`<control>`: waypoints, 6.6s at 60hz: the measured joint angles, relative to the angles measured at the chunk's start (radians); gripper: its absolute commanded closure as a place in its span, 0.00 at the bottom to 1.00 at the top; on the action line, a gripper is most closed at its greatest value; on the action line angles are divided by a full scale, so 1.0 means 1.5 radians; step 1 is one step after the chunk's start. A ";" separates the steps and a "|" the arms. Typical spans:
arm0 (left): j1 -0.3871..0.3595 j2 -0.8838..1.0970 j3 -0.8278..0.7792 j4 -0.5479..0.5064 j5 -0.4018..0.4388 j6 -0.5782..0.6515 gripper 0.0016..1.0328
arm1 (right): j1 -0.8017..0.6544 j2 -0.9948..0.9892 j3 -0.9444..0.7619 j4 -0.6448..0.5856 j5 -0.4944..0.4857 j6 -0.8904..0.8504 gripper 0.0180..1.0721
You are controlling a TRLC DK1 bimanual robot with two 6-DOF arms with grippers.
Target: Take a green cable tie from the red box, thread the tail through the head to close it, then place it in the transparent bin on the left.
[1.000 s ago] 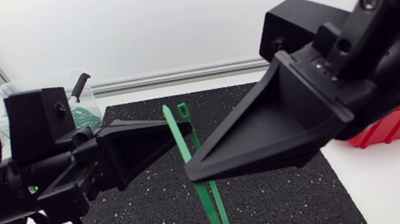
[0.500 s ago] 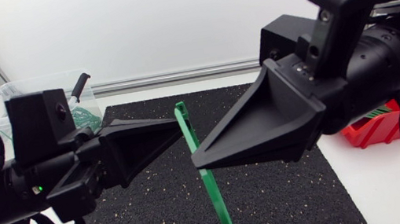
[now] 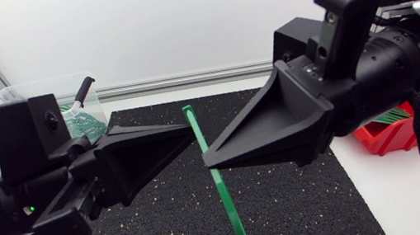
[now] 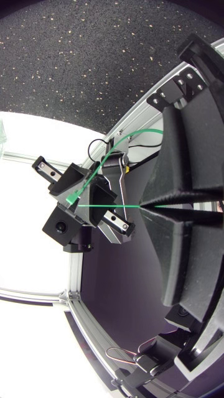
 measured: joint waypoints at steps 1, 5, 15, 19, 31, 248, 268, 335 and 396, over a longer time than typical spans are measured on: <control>-0.001 -0.001 -0.001 0.000 -0.001 0.000 0.96 | 0.000 0.000 0.000 0.000 0.000 0.000 0.94; -0.004 -0.004 -0.003 0.000 -0.003 0.001 0.96 | 0.000 0.000 0.000 0.000 -0.001 0.000 0.95; -0.005 -0.005 -0.004 0.000 -0.006 0.005 0.96 | -0.004 0.001 -0.001 0.000 -0.001 0.000 0.95; -0.005 -0.005 -0.004 0.000 -0.007 0.006 0.96 | -0.004 0.003 -0.001 0.000 -0.001 0.000 0.95; -0.005 -0.005 -0.004 0.000 -0.007 0.013 0.96 | -0.005 0.008 -0.001 0.000 -0.001 0.000 0.95; -0.105 -0.067 -0.035 -0.066 -0.143 0.216 0.96 | -0.004 0.022 -0.009 -0.015 0.003 0.000 0.95; -0.112 -0.064 -0.038 -0.072 -0.154 0.299 0.96 | -0.008 0.027 -0.009 -0.019 0.001 0.000 0.94; -0.043 -0.039 -0.041 -0.151 -0.083 0.476 0.96 | -0.073 0.123 0.024 -0.058 -0.034 -0.128 0.58; -0.034 -0.049 -0.041 -0.179 -0.070 0.522 0.96 | -0.038 0.184 0.051 -0.109 -0.028 -0.229 0.76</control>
